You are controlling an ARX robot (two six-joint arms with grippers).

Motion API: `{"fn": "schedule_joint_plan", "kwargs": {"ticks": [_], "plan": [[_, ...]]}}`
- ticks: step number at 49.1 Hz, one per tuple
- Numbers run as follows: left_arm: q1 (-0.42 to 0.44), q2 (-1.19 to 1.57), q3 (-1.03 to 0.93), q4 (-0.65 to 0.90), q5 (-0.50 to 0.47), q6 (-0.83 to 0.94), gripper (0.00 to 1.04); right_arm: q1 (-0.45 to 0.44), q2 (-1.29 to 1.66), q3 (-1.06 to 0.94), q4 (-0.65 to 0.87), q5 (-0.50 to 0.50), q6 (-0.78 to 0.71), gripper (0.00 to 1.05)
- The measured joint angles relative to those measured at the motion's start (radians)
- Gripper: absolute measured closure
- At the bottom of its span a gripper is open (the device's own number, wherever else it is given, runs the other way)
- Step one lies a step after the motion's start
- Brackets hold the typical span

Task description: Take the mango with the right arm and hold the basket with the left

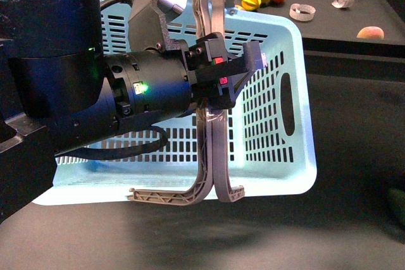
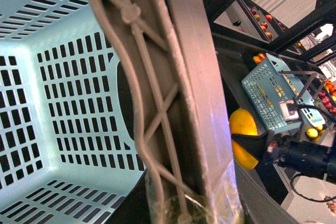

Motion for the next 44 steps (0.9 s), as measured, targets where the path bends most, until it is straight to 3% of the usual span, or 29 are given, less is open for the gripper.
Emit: {"fn": "schedule_joint_plan", "kwargs": {"ticks": [7, 14, 23, 34, 44], "plan": [[0.0, 0.0, 0.0, 0.0, 0.0, 0.0, 0.88, 0.089, -0.18, -0.043, -0.052, -0.043, 0.042, 0.47], [0.0, 0.0, 0.0, 0.0, 0.0, 0.0, 0.88, 0.271, -0.416, -0.054, -0.105, -0.039, 0.128, 0.47], [0.0, 0.0, 0.0, 0.0, 0.0, 0.0, 0.88, 0.494, -0.434, -0.015, -0.117, 0.031, 0.203, 0.47], [0.0, 0.0, 0.0, 0.0, 0.0, 0.0, 0.88, 0.632, -0.353, 0.06, -0.111, 0.089, 0.255, 0.47], [0.0, 0.0, 0.0, 0.0, 0.0, 0.0, 0.88, 0.693, -0.267, 0.125, -0.109, 0.124, 0.281, 0.47]]}}
